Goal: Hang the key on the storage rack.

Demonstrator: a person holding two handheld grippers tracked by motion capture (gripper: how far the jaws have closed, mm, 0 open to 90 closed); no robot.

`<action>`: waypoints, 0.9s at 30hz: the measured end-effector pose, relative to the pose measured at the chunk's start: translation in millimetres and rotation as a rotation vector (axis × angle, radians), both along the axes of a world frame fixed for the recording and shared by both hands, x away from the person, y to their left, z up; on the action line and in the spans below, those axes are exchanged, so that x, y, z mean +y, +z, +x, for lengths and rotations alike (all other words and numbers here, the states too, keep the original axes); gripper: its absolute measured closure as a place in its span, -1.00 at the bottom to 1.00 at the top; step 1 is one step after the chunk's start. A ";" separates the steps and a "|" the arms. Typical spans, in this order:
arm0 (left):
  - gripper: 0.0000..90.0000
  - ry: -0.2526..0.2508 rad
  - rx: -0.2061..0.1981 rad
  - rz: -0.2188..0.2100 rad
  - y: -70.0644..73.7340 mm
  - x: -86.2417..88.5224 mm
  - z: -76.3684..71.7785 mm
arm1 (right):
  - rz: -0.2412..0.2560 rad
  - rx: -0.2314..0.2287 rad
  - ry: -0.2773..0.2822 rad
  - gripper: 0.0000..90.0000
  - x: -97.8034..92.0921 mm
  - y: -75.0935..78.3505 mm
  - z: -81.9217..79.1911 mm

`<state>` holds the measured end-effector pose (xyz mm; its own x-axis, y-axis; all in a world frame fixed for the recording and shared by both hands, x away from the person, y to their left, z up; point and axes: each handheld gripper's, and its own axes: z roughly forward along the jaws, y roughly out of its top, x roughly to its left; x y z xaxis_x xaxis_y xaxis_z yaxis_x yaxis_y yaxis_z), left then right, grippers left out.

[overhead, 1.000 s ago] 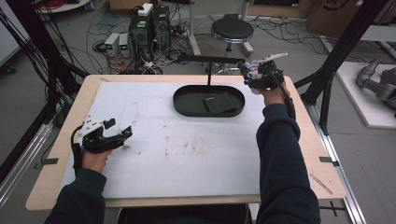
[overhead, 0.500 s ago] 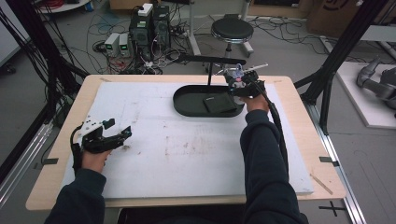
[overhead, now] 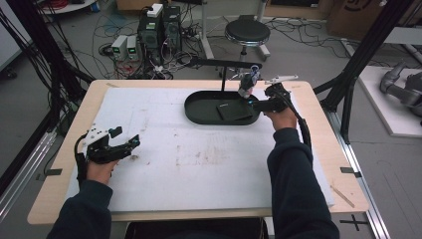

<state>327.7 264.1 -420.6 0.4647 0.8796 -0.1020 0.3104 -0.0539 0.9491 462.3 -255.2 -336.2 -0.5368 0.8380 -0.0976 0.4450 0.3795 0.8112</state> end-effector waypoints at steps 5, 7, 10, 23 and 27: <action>-0.51 -0.004 0.002 -0.002 -0.1 -2.2 -0.2 | -0.033 -0.010 0.041 -0.48 -5.0 11.8 -24.0; -0.51 -0.010 0.001 0.000 -0.2 -2.9 0.1 | -0.017 -0.043 0.070 -0.47 -6.3 14.4 -34.9; -0.51 -0.010 0.000 0.000 0.3 -3.2 -0.5 | -0.011 -0.060 0.091 -0.47 -10.3 12.6 -52.3; -0.51 -0.019 -0.033 -0.010 2.1 -5.3 1.9 | 0.010 -0.048 0.054 -0.51 -43.9 -50.2 -111.4; -0.51 -0.019 -0.037 -0.006 2.4 -7.5 3.9 | -0.032 -0.044 0.055 -0.52 -46.3 -60.9 -117.7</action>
